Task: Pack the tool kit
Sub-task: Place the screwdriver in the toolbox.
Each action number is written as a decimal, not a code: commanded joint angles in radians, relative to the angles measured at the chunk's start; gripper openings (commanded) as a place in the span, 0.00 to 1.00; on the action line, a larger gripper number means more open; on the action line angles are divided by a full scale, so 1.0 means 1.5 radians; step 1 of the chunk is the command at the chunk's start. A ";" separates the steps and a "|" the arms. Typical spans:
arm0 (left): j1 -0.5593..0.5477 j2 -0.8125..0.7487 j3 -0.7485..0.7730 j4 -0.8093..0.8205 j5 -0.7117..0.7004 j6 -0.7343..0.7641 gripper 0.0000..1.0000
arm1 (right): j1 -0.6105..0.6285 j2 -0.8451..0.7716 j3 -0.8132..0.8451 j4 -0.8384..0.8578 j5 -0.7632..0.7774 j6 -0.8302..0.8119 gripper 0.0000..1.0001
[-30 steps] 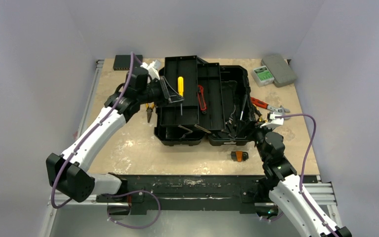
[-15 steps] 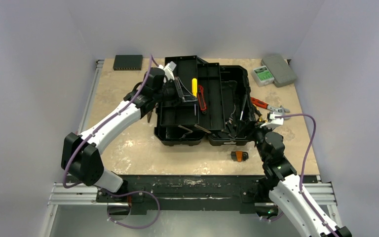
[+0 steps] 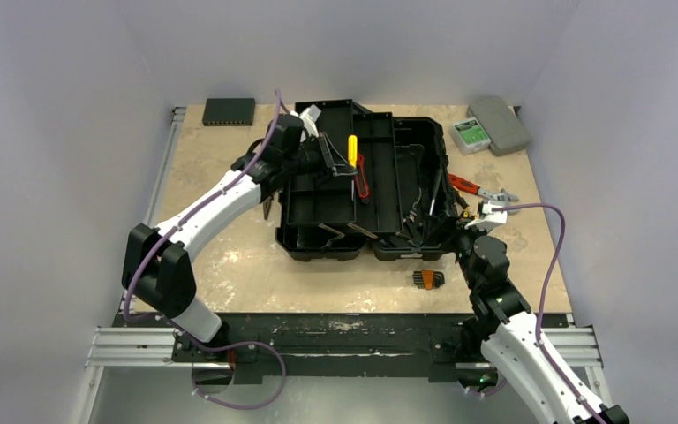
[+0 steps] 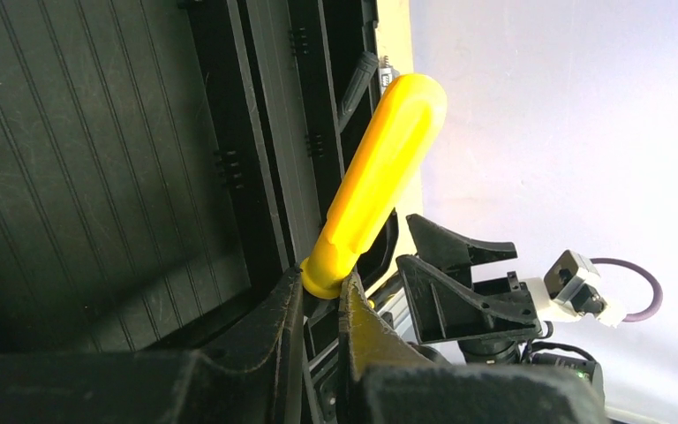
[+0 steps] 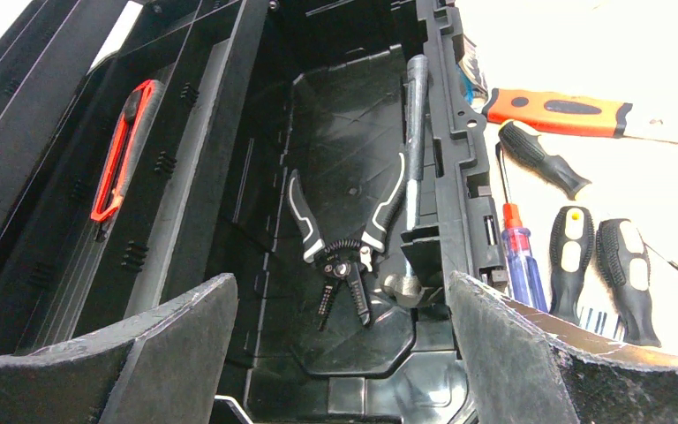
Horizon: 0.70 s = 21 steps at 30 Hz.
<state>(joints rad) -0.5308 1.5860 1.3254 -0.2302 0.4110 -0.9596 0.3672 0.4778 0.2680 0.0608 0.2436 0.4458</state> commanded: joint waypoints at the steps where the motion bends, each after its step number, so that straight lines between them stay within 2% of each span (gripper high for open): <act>1: -0.001 -0.011 0.062 -0.012 -0.019 0.024 0.00 | 0.003 0.001 -0.005 0.018 0.008 0.005 0.88; 6: 0.010 -0.011 0.120 -0.057 -0.040 0.044 0.00 | 0.003 0.001 -0.003 0.016 0.008 0.004 0.88; 10: 0.015 0.030 0.192 -0.145 -0.062 0.075 0.00 | 0.003 -0.001 -0.004 0.017 0.009 0.004 0.89; 21: 0.032 0.090 0.236 -0.178 -0.061 0.070 0.00 | 0.003 -0.002 -0.004 0.015 0.010 0.004 0.89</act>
<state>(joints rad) -0.4980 1.7164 1.6211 -0.4610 0.3237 -0.8703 0.3672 0.4778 0.2630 0.0608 0.2436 0.4458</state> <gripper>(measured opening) 0.101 0.885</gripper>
